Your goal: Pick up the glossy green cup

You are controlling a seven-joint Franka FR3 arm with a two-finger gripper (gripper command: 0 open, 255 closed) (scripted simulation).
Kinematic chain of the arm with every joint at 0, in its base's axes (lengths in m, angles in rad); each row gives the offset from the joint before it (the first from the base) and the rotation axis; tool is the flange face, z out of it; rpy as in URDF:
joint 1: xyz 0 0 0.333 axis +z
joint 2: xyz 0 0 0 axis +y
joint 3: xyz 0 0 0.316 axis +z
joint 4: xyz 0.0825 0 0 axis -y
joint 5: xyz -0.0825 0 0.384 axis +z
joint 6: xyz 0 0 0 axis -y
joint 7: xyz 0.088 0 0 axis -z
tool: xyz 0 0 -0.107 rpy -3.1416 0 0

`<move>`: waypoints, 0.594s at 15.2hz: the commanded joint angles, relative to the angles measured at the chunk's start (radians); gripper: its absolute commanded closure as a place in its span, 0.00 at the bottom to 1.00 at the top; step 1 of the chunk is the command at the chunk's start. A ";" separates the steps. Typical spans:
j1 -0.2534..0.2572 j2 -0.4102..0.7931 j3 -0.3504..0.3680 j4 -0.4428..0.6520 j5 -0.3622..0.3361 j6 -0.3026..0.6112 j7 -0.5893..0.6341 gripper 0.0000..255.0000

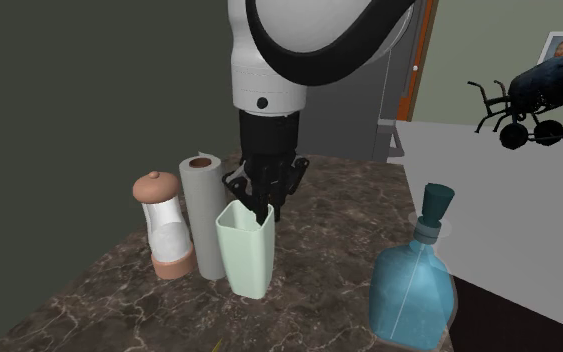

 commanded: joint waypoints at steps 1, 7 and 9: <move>0.000 0.000 0.000 -0.001 0.000 0.001 0.000 1.00; 0.000 0.001 0.001 0.000 0.000 0.001 0.001 1.00; 0.001 -0.012 -0.001 0.017 0.001 -0.028 -0.001 1.00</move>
